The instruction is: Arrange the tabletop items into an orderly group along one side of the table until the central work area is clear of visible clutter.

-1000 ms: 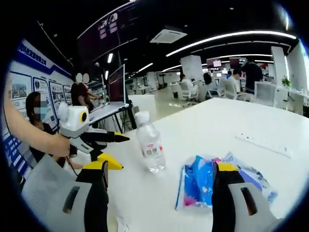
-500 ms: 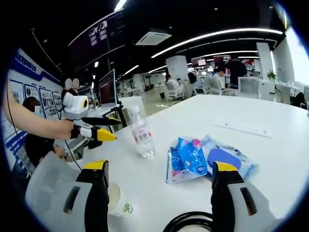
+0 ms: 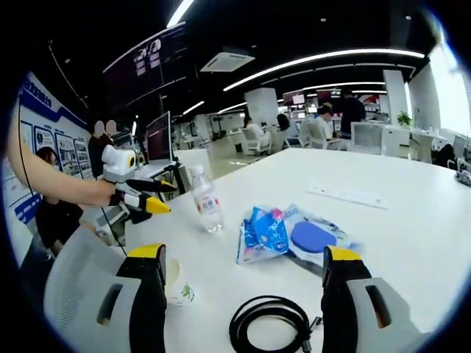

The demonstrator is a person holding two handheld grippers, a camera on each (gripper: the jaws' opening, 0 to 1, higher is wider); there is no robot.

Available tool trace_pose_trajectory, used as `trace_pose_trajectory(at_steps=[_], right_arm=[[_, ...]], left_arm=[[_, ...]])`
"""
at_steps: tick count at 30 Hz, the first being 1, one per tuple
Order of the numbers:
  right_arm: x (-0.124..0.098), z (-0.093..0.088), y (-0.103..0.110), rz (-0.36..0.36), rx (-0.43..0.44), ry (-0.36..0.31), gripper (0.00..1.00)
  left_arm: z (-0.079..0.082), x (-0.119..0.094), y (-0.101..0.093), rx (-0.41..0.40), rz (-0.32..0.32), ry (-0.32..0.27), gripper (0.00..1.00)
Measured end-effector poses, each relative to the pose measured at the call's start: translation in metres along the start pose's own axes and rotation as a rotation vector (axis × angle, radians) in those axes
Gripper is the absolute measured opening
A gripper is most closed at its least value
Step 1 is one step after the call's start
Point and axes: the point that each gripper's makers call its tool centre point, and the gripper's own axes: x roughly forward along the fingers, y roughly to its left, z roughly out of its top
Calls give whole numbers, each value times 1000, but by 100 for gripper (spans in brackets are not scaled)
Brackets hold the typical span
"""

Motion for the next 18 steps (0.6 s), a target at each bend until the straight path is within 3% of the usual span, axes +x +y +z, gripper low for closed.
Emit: trace_pose_trajectory(at_steps=[11, 18], right_arm=[[-22, -7, -6, -21, -12, 21, 85], [-26, -2, -10, -45, 19, -19, 83]], left_arm=[[2, -4, -9, -3, -48, 5, 73], [0, -5, -17, -6, -71, 17, 72]])
